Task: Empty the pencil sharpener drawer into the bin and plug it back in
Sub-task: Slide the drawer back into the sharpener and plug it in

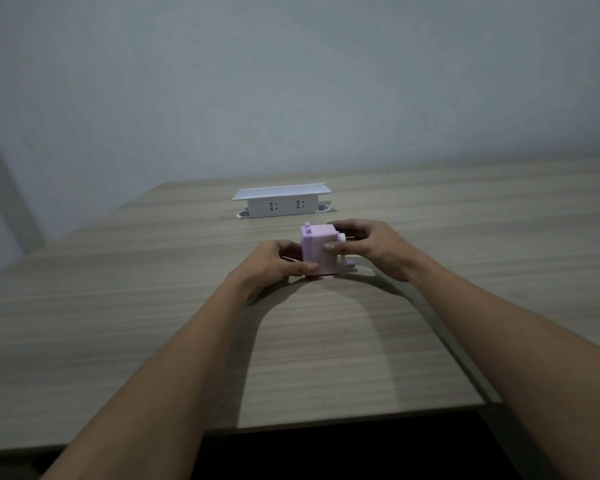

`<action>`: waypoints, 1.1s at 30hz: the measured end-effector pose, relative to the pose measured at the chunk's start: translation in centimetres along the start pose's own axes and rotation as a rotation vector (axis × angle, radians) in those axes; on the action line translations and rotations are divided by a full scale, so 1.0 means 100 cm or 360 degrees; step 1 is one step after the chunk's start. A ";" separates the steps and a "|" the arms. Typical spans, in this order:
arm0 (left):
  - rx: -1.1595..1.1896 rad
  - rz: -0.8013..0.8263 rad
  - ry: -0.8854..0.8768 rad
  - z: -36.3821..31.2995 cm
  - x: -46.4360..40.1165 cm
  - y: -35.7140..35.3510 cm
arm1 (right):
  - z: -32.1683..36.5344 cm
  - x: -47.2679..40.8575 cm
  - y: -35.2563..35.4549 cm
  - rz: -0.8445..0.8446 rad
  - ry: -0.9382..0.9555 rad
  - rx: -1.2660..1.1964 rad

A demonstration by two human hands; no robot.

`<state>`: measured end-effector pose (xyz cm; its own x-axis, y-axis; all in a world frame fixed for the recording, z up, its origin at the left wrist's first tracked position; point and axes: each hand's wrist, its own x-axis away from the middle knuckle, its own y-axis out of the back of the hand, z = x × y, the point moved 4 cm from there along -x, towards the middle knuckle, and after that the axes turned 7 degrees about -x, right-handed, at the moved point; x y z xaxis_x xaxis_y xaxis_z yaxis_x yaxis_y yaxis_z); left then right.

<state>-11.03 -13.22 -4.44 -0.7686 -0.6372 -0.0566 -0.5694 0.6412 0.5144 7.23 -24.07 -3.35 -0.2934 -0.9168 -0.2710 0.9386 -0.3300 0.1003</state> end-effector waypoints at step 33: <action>0.0125 -0.0032 0.0066 0.032 -0.247 0.045 | -0.066 -0.225 0.066 -0.0017 -0.0180 -0.0054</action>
<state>4.47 6.75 -3.43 -0.7450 -0.6664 -0.0301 -0.6070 0.6585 0.4449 21.19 -4.17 -2.87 -0.3200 -0.9334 -0.1621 0.9405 -0.3336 0.0648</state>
